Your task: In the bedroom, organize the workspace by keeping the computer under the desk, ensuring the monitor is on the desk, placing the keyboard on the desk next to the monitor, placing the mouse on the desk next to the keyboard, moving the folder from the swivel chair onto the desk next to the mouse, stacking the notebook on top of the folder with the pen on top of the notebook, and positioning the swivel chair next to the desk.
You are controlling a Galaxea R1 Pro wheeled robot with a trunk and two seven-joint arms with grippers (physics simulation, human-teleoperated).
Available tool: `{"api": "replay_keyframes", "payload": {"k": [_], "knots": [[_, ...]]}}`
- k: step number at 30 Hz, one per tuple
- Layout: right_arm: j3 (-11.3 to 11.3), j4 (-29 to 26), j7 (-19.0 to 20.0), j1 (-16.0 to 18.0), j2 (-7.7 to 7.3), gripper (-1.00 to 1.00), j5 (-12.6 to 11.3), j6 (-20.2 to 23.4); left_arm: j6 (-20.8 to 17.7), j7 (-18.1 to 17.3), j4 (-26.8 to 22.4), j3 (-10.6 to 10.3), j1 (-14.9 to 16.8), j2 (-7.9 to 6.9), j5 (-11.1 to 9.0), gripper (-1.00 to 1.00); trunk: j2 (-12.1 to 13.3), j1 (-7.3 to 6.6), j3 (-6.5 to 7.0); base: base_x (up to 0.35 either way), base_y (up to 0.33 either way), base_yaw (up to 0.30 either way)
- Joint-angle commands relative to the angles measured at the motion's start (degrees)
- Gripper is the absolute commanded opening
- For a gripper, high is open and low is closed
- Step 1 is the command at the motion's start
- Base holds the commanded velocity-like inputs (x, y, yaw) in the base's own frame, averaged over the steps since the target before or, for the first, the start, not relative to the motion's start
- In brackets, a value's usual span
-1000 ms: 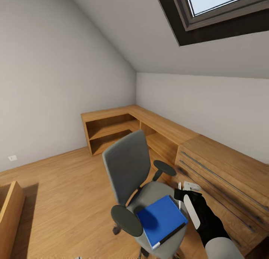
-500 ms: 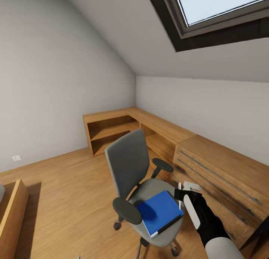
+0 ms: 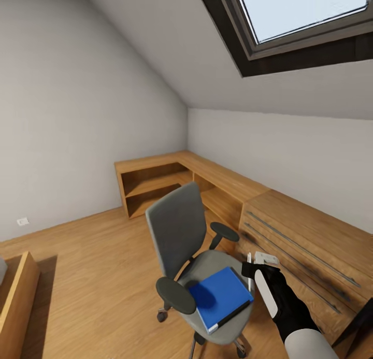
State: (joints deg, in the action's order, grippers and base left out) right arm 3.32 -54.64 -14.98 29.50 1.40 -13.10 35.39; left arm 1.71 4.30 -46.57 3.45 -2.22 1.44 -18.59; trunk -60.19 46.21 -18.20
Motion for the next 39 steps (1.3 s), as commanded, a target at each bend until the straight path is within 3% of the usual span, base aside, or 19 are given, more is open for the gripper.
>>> {"api": "replay_keyframes", "payload": {"k": [1, 16, 19, 22, 24, 29, 32, 39], "knots": [[0.09, -0.06, -0.37, 0.03, 0.04, -1.00, -0.74, 0.12, 0.11, 0.10, 0.08, -0.01, 0.00, 0.03, -0.55, 1.00, 0.37, -0.22, 0.13, 0.000, 0.000, -0.002], [0.10, -0.11, -0.30, 0.03, 0.01, -1.00, -0.82, 0.12, 0.29, 0.27, 2.46, -0.64, 0.03, 0.20, -0.43, 1.00, 6.39, -3.51, 2.83, 0.000, 0.000, -0.176], [0.10, -0.23, -0.31, 0.03, 0.01, -1.00, -0.76, 0.12, 4.26, 0.21, 7.02, -1.64, 0.02, 0.11, -0.40, 1.00, 7.59, -4.17, 3.36, 0.000, 0.000, -0.257], [0.11, -0.38, -0.32, 0.03, -0.03, -1.00, -0.72, 0.18, 11.73, 0.13, 12.77, -2.56, 0.02, 0.13, -0.20, 1.00, 8.80, -4.83, 3.90, 0.000, 0.000, -0.258], [0.11, -0.50, -0.32, 0.03, -0.06, -1.00, -0.70, 0.20, 16.95, 0.05, 16.68, -4.27, 0.03, 0.08, 1.41, 1.00, 9.60, -5.27, 4.25, 0.000, 0.000, -0.258], [0.17, -0.62, -0.32, 0.03, -0.11, -1.00, -0.70, 0.21, 20.01, 0.07, 18.61, -8.07, 0.03, 0.16, 5.79, 1.00, 11.60, -6.37, 5.04, 0.000, 0.000, -0.257], [0.19, -0.65, -0.31, 0.03, -0.16, -1.00, -0.70, 0.21, 23.18, 0.09, 18.82, -8.92, 0.03, 0.12, 6.63, 1.00, 12.81, -7.03, 5.49, 0.000, 0.000, -0.182], [0.19, -0.58, -0.38, 0.03, -0.10, -1.00, -0.65, 0.13, 24.83, 0.18, 19.35, -9.07, 0.03, 0.01, 6.81, 1.00, 15.61, -8.56, 6.64, 0.000, 0.000, -0.041]]}}
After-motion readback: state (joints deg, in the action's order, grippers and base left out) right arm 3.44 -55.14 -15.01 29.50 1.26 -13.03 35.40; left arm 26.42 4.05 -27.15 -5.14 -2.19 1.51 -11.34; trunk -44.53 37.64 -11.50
